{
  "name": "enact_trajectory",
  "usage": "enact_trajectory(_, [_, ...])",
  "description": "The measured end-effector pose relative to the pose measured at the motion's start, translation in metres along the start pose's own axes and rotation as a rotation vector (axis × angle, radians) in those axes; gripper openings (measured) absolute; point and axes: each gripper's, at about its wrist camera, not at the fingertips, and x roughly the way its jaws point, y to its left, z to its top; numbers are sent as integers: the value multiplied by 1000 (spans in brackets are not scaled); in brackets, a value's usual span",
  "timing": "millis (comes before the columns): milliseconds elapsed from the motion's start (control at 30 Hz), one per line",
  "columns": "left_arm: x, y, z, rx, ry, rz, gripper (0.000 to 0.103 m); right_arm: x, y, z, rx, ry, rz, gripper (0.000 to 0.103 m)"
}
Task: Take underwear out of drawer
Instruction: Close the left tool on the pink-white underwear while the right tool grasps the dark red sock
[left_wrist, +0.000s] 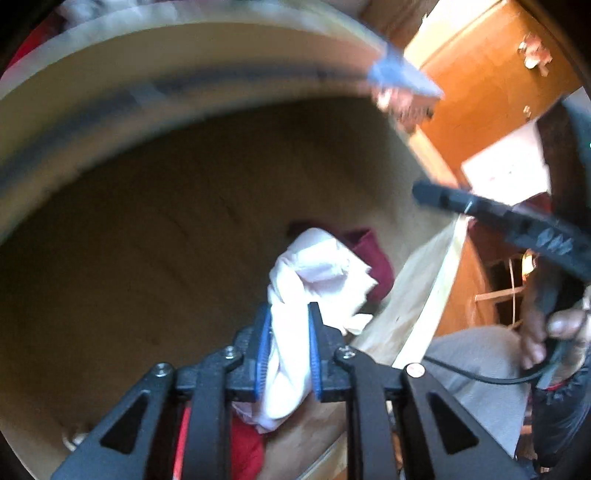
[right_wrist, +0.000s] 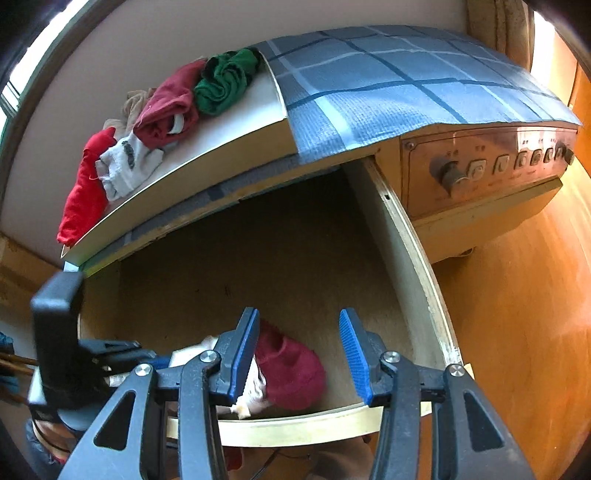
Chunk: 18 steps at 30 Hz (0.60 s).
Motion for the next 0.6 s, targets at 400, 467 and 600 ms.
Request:
enact_trajectory(400, [-7, 28, -2, -89, -19, 144, 17, 30, 25, 1, -112, 161, 12, 48])
enact_trajectory(467, [-4, 34, 1, -106, -5, 141, 20, 40, 32, 2, -141, 203, 8, 48])
enact_trajectory(600, [-2, 36, 3, -124, 18, 125, 29, 61, 53, -1, -231, 285, -48, 48])
